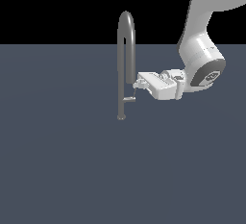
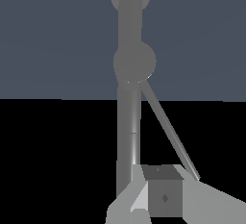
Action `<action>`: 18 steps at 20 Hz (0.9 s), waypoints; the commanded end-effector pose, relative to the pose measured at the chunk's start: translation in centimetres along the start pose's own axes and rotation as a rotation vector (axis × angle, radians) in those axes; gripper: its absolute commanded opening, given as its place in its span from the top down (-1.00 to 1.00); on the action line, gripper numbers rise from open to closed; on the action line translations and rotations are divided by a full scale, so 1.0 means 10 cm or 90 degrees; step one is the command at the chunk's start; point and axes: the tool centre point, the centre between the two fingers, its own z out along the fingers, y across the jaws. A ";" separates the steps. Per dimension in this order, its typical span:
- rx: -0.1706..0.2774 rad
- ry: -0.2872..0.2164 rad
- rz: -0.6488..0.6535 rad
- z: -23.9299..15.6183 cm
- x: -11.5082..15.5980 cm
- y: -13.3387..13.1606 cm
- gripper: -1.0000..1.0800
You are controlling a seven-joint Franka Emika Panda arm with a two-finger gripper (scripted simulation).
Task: Turn on the faucet by rotating a designated handle.
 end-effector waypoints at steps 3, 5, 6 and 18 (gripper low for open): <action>-0.001 -0.001 0.001 0.00 0.02 0.06 1.00; -0.001 -0.001 0.002 0.00 0.07 0.13 1.00; -0.001 -0.002 0.003 0.00 0.09 0.17 1.00; -0.003 -0.003 0.003 0.00 0.43 0.46 1.00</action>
